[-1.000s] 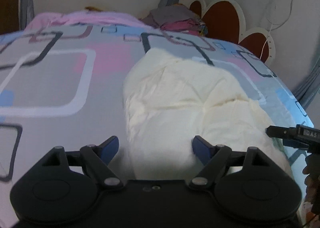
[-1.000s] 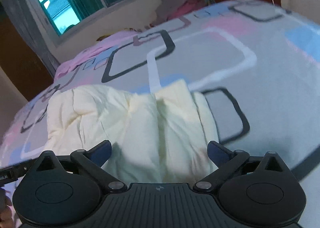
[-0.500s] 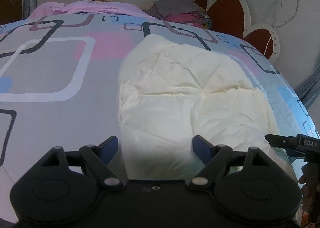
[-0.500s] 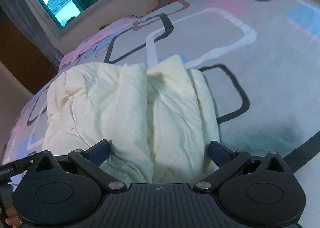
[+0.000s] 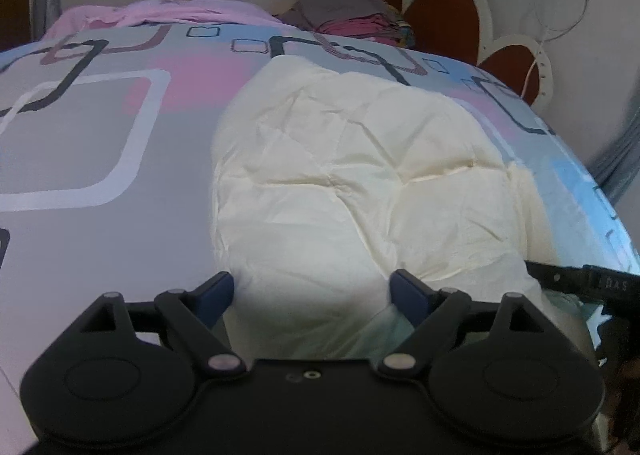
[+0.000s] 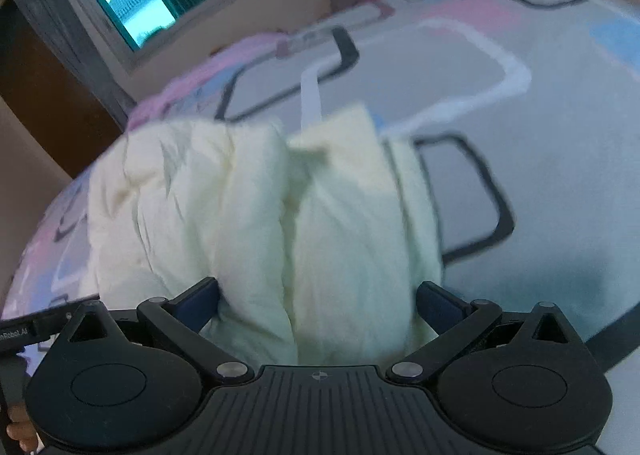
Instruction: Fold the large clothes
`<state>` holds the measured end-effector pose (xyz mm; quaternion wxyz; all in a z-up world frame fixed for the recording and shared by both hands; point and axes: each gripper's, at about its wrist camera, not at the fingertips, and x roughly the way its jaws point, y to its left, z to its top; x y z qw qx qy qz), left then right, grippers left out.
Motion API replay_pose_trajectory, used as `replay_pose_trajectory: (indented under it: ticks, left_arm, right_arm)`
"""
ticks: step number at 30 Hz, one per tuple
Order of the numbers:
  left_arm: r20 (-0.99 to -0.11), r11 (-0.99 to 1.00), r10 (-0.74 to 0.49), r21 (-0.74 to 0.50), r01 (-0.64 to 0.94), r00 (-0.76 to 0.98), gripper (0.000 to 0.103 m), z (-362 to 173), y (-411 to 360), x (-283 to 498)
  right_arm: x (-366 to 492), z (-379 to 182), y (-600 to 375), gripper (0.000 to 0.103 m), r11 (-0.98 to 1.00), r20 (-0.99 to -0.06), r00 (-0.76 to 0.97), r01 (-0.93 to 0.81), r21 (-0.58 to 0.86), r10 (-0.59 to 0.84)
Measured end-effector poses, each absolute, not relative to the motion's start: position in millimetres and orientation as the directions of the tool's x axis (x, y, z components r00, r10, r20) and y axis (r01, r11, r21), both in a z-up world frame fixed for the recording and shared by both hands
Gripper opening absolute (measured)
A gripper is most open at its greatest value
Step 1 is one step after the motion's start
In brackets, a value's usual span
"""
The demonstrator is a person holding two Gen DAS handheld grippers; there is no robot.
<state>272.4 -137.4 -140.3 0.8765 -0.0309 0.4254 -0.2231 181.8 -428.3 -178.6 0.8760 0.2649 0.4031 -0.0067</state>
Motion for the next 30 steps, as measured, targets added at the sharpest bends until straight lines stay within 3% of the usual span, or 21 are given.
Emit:
replay_pose_trajectory:
  ticks: [5, 12, 19, 27, 30]
  left_arm:
    - [-0.722, 0.903, -0.403, -0.214, 0.372, 0.563, 0.087, -148.7, -144.5, 266.8]
    - [-0.744, 0.896, -0.426, -0.266, 0.356, 0.515, 0.085, -121.1, -120.1, 266.7]
    - [-0.749, 0.834, -0.545, -0.442, 0.329, 0.377, 0.086, -143.2, -107.8, 278.9]
    - [-0.736, 0.818, -0.572, -0.484, 0.311, 0.361, 0.086, -151.7, -109.2, 283.2]
    - [-0.742, 0.821, -0.566, -0.467, 0.328, 0.361, 0.086, -151.0, -115.2, 286.0]
  right_arm:
    - [171.9, -189.1, -423.5, 0.101, 0.873, -0.691, 0.702, 0.217, 0.436, 0.170]
    - [166.1, -162.8, -450.5, 0.099, 0.797, -0.654, 0.692, 0.190, 0.574, 0.306]
    - [183.7, -174.2, -444.6, 0.103, 0.761, -0.668, 0.631, 0.183, 0.622, 0.394]
    - [172.9, -171.3, -463.7, 0.103, 0.794, -0.699, 0.652, 0.240, 0.558, 0.295]
    - [176.8, -183.2, -469.6, 0.103, 0.763, -0.705, 0.621, 0.254, 0.595, 0.343]
